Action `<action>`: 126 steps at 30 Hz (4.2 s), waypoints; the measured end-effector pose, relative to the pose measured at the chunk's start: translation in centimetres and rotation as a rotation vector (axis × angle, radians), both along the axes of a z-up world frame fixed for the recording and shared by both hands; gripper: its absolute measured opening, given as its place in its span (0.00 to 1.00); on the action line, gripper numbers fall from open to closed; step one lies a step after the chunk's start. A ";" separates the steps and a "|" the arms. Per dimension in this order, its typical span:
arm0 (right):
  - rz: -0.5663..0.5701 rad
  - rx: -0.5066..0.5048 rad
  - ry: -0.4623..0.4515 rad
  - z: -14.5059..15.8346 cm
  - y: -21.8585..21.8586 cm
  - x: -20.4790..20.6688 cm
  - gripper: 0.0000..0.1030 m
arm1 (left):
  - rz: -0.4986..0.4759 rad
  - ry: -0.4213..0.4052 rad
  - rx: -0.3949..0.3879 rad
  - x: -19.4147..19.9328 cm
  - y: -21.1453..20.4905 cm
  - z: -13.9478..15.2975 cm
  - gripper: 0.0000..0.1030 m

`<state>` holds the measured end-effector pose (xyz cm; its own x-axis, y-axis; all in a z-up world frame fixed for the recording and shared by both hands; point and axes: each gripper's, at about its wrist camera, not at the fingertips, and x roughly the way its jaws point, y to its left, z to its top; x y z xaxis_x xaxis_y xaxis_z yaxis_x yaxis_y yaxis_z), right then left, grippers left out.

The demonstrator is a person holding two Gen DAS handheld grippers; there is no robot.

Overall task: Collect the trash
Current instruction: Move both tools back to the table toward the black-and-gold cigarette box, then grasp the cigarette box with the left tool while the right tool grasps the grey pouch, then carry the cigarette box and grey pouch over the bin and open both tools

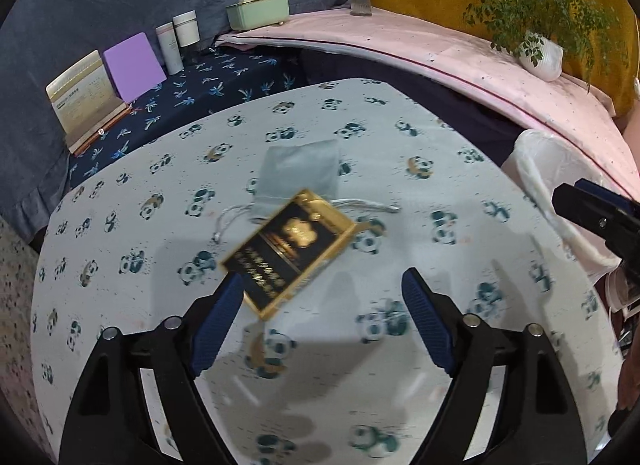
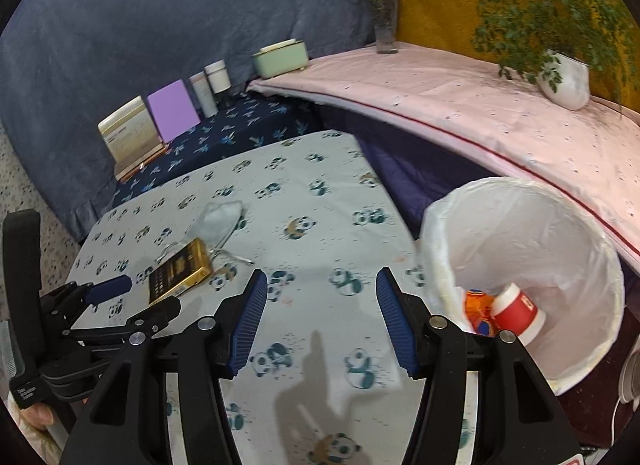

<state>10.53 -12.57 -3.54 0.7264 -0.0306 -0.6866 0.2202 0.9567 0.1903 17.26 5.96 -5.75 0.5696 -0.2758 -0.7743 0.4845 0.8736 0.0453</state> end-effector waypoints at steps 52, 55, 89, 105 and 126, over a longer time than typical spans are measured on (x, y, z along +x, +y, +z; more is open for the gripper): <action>0.081 -0.003 0.086 -3.2 6.0 8.6 0.54 | -0.078 0.140 -0.167 4.7 1.4 -4.0 0.58; 0.083 0.002 0.083 -3.1 6.0 8.7 0.54 | -0.051 0.139 -0.188 4.5 2.0 -3.6 0.56; 0.199 -0.021 0.158 -7.1 11.1 14.7 0.19 | 0.339 0.185 -0.145 7.3 9.0 -3.9 0.53; 0.126 0.002 0.071 -2.9 7.2 9.7 0.10 | 0.263 0.135 -0.211 4.0 5.2 0.9 0.53; -0.122 0.028 -0.062 2.4 -6.0 -1.7 0.11 | -0.037 0.041 -0.189 -4.0 -10.4 6.7 0.53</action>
<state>8.83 -18.60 -1.12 0.7595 -0.1025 -0.6424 0.3214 0.9177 0.2335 13.23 -4.43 0.99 0.5257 -0.4383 -0.7290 0.5146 0.8463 -0.1378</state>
